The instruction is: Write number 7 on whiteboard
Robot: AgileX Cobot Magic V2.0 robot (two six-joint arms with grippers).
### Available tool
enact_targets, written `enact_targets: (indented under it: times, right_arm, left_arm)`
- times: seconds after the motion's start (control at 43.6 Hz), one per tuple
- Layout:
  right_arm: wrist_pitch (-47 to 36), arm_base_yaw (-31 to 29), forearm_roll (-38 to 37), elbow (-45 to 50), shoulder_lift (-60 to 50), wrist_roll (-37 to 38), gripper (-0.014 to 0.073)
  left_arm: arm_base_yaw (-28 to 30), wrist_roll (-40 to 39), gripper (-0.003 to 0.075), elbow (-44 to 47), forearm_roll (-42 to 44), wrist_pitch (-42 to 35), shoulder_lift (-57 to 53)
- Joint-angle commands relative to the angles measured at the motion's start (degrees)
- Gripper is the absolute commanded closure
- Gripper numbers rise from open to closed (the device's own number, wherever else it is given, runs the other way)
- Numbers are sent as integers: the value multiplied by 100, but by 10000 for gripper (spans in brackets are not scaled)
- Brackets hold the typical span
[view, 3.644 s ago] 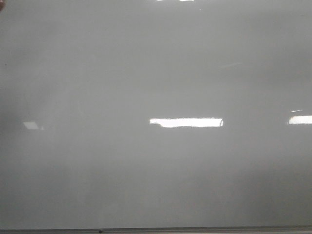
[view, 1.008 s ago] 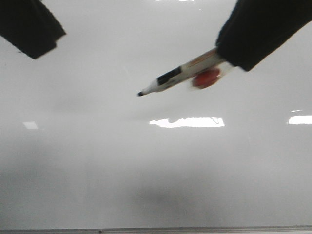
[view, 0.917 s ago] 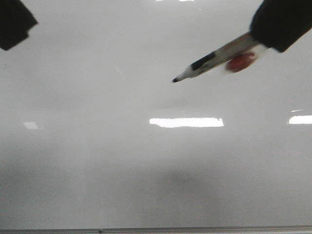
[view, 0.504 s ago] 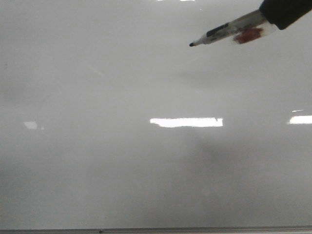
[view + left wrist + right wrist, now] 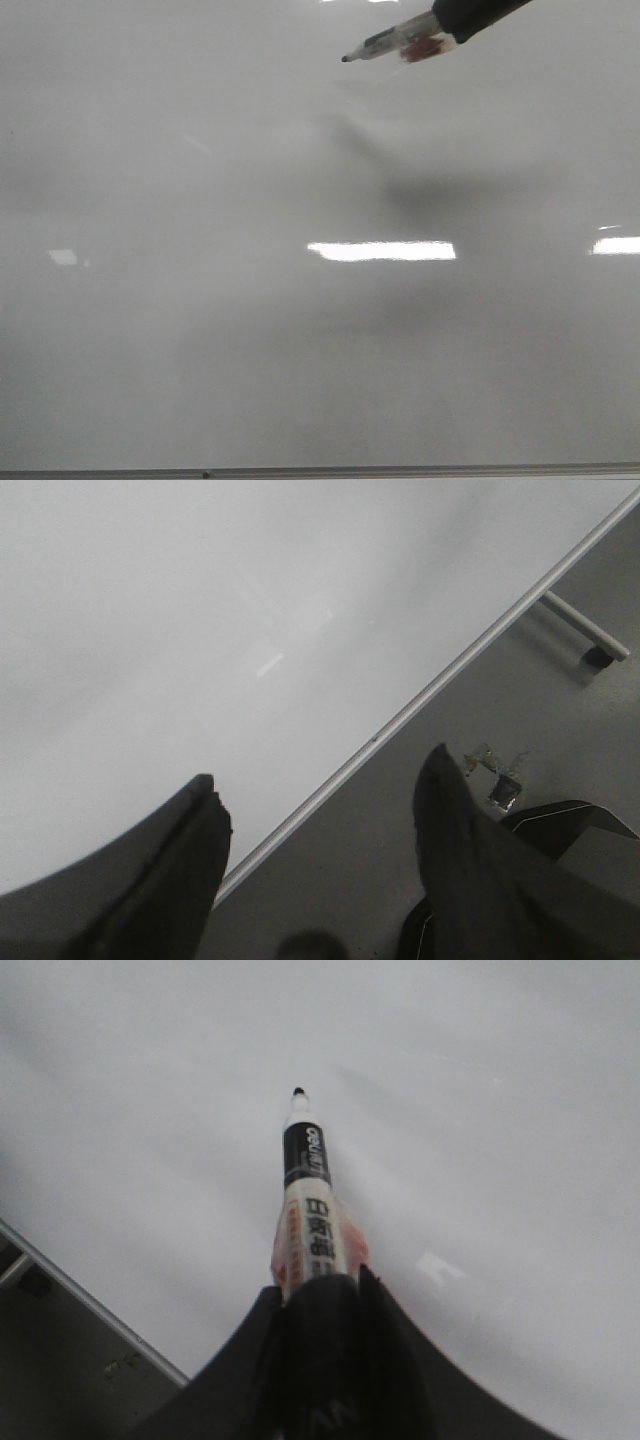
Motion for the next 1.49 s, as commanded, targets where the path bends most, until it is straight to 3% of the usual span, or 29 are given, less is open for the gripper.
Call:
enact_targets:
  times: [0.0, 0.321, 0.573, 0.733, 1.008, 1.329, 1.467]
  right_arm:
    - [-482, -48, 128, -351, 70, -8, 711]
    - [-652, -129, 121, -488, 502, -8, 711]
    - [-25, -1079, 88, -492, 320, -83, 711]
    - [21, -1143, 88, -492, 274, -196, 711]
    - [725, -781, 88, -361, 485, -508, 711]
    - [559, -246, 100, -56, 627, -648, 711]
    - [863, -34, 112, -43, 110, -1008, 711]
  left_arm:
    - [12, -80, 323, -134, -143, -311, -53]
    - [12, -80, 323, -134, -143, -311, -53]
    - [12, -80, 323, -134, -143, -311, -53]
    - [12, -80, 323, -134, -143, -322, -53]
    - [12, -80, 323, -134, -143, -392, -53]
    - [12, -69, 323, -134, -143, -438, -53]
    - [12, 526, 321, -134, -482, -417, -53]
